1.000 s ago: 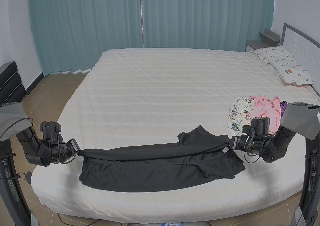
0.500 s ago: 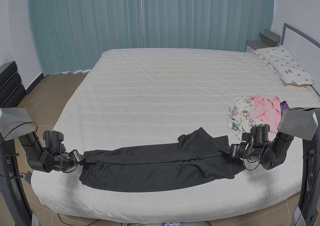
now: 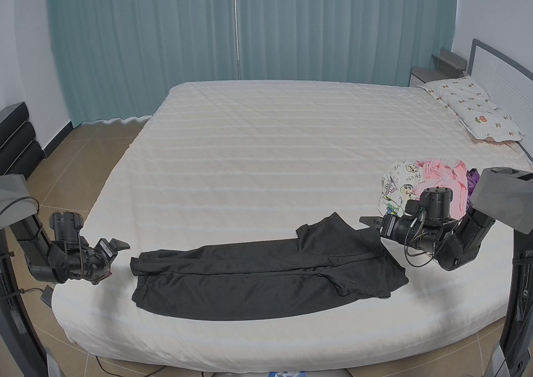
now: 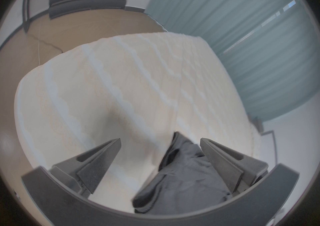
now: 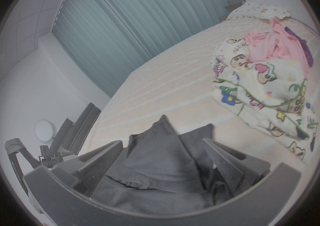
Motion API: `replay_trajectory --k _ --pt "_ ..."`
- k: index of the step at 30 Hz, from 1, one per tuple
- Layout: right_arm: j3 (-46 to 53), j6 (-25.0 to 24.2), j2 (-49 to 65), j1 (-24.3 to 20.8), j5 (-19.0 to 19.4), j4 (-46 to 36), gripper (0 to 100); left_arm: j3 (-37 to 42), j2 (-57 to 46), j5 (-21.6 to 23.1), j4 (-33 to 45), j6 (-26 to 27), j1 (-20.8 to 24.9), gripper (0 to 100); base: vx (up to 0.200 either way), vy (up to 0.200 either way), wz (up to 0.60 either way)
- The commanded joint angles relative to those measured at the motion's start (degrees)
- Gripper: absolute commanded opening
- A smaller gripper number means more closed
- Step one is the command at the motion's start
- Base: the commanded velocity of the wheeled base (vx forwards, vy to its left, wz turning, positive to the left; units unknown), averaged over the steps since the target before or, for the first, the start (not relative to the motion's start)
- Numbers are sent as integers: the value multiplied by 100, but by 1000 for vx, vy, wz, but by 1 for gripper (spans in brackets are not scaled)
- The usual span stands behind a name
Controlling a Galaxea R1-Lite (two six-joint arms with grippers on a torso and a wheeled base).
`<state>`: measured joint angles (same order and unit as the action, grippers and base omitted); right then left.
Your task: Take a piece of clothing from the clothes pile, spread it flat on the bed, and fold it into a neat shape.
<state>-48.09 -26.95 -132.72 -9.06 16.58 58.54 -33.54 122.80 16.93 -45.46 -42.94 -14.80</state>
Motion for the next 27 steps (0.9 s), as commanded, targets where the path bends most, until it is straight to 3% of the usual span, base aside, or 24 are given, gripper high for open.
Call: replay_trajectory --k 1,2,3,5,8,11,21,22,27 --pt "-508 -117 -386 -219 3 -405 100 -30 -414 100 20 -189 -76 100 0 0 0" --pt "-754 -126 -580 -219 -14 -660 100 -136 -379 47 37 -312 223 100 0 0 0" --pt "-754 -126 -580 -219 -14 -660 100 -136 -379 47 37 -312 223 100 0 0 0" --pt "-974 -126 -782 -210 -14 -783 100 -522 -274 -102 63 -945 636 100 0 0 0" --pt "-1079 -117 -905 -210 -32 -800 100 -1015 16 -331 204 -1419 970 100 0 0 0" --pt "-1150 -117 -931 -210 -23 -835 100 -1208 315 -542 318 -1463 1128 100 0 0 0" --pt "-1545 -108 -1212 -228 -50 -1046 100 -1173 491 -568 274 -1463 1172 100 0 0 0" --pt "-1572 -108 -1239 -228 -58 -1055 0 -1164 491 -568 274 -1463 1172 100 0 0 0" --pt "-1545 -135 -1239 -228 -67 -1038 0 -1120 491 -568 274 -1446 1172 100 0 0 0"
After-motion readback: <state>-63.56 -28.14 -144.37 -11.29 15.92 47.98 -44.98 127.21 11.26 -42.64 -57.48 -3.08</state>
